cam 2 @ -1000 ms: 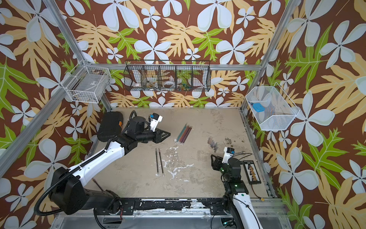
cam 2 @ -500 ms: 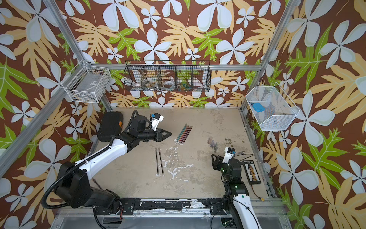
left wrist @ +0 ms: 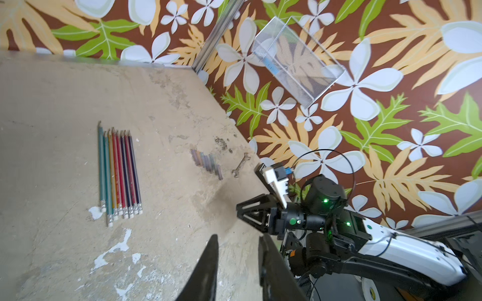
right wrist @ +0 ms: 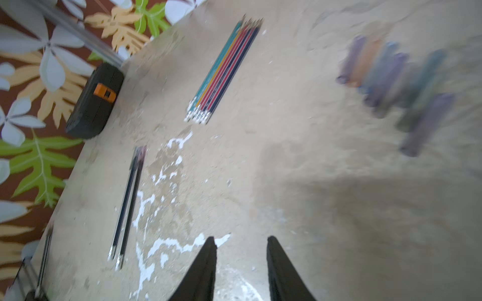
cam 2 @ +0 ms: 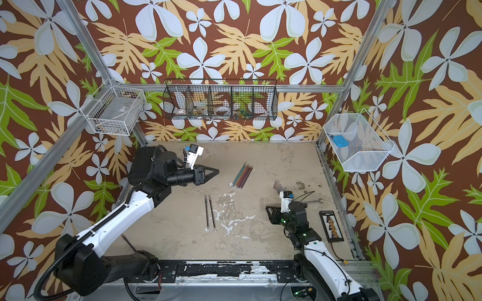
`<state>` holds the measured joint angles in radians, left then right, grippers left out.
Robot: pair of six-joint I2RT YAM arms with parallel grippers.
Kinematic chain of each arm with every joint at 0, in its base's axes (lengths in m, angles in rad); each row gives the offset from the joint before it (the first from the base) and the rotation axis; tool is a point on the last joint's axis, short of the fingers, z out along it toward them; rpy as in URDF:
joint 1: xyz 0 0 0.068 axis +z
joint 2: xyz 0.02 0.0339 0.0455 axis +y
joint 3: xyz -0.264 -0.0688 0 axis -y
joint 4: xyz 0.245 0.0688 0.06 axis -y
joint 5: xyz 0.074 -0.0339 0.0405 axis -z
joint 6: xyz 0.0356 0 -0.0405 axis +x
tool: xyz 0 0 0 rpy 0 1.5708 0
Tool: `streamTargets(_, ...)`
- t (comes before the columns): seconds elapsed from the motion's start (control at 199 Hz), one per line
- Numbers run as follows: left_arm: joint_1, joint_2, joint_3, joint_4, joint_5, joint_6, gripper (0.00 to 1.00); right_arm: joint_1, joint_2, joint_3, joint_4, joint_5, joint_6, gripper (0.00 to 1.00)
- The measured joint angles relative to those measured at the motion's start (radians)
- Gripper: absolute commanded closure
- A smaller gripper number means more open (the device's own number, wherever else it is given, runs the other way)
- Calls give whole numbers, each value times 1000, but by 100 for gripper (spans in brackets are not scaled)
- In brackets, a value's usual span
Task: Remove the protective cover of the pencils
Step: Adjust the pencil at the center of the board.
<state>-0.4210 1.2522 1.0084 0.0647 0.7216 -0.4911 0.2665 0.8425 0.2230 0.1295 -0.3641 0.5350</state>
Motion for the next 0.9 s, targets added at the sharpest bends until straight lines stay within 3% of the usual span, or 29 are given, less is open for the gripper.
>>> streamTargets(0.156,0,-25,-9,45,26,-40,72,136,275,219,45,5,0,69)
streamTargets(0.306,0,-25,-23,72,51,-78,73,148,528,489,40,18,11,71)
streamTargets(0.532,0,-30,-24,95,71,-105,74,152,881,837,-40,-72,55,77)
streamTargets(0.718,0,-37,-27,96,73,-105,74,152,1049,985,-117,-101,82,79)
streamTargets(0.904,0,-37,-27,96,74,-106,74,152,1095,1033,-176,-80,90,78)
